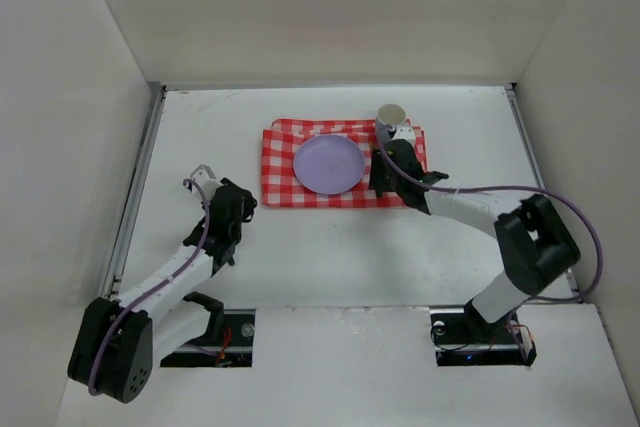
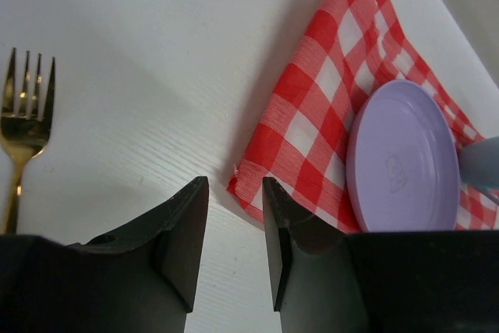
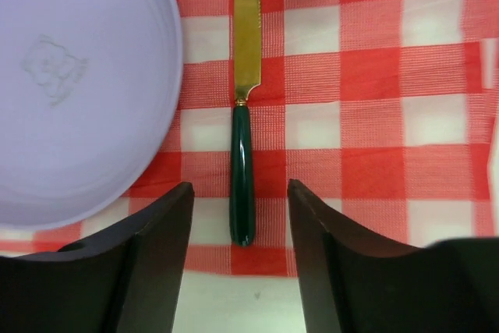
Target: Set the dinner table for one person
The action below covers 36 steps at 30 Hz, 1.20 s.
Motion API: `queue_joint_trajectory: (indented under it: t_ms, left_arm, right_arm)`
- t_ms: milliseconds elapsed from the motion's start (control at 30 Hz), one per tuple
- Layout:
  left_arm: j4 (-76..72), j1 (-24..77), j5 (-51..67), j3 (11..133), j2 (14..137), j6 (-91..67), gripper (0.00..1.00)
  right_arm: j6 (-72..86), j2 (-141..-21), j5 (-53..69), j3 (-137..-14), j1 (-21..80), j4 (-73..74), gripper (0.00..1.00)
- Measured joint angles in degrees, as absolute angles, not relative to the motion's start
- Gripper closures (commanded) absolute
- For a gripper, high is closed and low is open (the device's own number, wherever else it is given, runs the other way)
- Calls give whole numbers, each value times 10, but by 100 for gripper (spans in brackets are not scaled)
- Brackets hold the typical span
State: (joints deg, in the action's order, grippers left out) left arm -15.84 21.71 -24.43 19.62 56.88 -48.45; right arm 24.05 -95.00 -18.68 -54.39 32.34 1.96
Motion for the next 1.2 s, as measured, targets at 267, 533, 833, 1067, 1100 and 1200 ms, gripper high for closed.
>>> queue_joint_trajectory:
  t_ms: [267, 533, 833, 1067, 1100, 1200]
  left_arm:
    - [42, 216, -307, 280, 512, -478, 65]
    - [233, 192, -326, 298, 499, -507, 65]
    - [304, 243, -315, 297, 579, -561, 66]
    - [298, 228, -304, 273, 594, -576, 69]
    - [296, 224, -302, 270, 596, -577, 69]
    - [284, 214, -291, 265, 604, -576, 71]
  right_arm:
    - [255, -698, -199, -466, 362, -17, 26]
    - [275, -656, -193, -376, 401, -84, 26]
    - [280, -676, -183, -362, 413, -106, 26]
    - [282, -676, -180, -357, 414, -120, 26]
    - [282, -676, -180, -357, 414, -121, 26]
    - [283, -676, -180, -356, 414, -124, 26]
